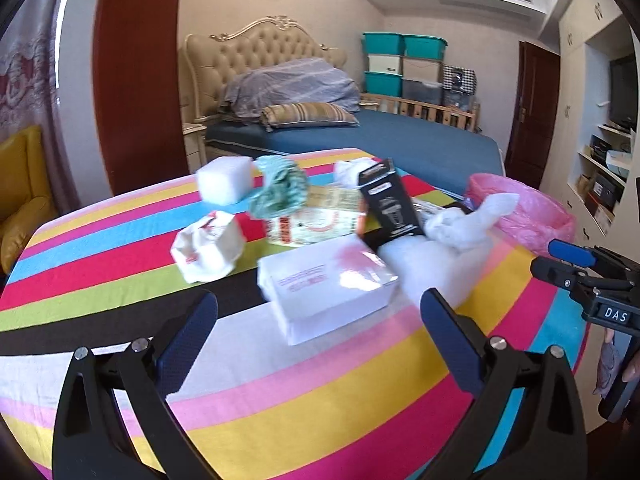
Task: Collect trash
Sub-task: 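Move both open tools back over the table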
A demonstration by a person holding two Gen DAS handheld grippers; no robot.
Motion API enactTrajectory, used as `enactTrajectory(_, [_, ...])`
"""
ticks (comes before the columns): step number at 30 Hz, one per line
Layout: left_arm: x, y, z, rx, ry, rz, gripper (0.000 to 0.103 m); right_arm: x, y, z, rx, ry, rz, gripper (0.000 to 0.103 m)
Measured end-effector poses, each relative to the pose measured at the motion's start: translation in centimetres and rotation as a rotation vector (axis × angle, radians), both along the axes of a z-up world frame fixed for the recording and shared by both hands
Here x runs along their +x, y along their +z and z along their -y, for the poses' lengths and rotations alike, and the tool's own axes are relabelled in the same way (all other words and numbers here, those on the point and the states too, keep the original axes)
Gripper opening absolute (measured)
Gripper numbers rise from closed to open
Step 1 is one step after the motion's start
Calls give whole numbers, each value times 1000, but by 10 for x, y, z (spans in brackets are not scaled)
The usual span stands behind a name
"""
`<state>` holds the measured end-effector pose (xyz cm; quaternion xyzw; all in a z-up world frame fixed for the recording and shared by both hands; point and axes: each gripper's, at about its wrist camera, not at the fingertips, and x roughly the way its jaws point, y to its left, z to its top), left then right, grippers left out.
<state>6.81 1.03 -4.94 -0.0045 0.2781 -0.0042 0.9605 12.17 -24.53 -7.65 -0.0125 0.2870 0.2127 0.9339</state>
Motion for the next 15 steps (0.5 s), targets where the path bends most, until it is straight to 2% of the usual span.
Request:
enactTrajectory(7, [-7,-4,-18,2,36,5,98,-5,-2,-41,-36,93,-23,68])
enactTrajectory(15, [-12,-3,-40,-32,84,11,98,10,-17,-79,-62,122,-100,68])
